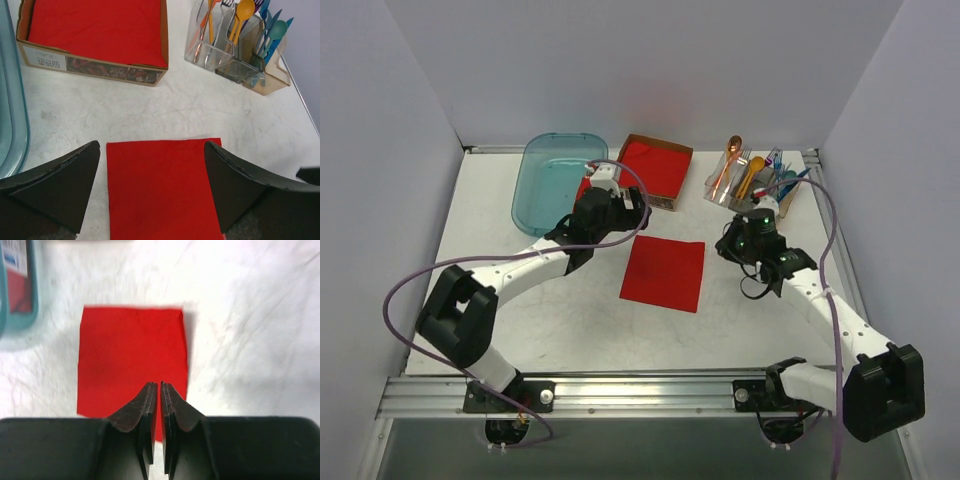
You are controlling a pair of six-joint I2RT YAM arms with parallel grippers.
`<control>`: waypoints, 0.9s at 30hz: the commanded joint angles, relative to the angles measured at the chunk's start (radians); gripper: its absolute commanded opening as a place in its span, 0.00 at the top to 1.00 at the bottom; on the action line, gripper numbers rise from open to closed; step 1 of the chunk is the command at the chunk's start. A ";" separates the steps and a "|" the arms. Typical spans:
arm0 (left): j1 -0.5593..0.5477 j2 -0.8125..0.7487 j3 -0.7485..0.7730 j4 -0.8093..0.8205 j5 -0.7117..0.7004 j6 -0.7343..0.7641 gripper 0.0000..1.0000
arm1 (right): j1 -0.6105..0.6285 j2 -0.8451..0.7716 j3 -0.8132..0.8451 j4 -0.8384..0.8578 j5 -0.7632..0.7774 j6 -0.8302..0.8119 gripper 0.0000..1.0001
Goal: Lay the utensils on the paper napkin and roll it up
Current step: Adjust the napkin at the center of the board, then pick up the utensils from the container.
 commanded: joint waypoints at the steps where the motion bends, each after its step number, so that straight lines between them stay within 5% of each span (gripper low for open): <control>1: -0.007 -0.113 -0.034 -0.092 -0.011 -0.037 0.06 | -0.079 -0.004 0.087 -0.024 -0.025 -0.077 0.89; 12: 0.042 -0.371 -0.017 -0.539 -0.005 -0.136 0.06 | -0.249 0.106 0.314 0.068 0.009 -0.049 0.80; 16: 0.050 -0.469 -0.107 -0.490 0.018 -0.023 0.06 | -0.309 0.219 0.387 0.134 0.028 -0.040 0.80; 20: 0.050 -0.537 -0.227 -0.335 0.052 -0.027 0.06 | -0.351 0.332 0.475 0.150 0.099 -0.066 0.79; 27: 0.050 -0.556 -0.310 -0.306 0.038 0.001 0.06 | -0.418 0.542 0.619 0.136 0.205 -0.109 0.76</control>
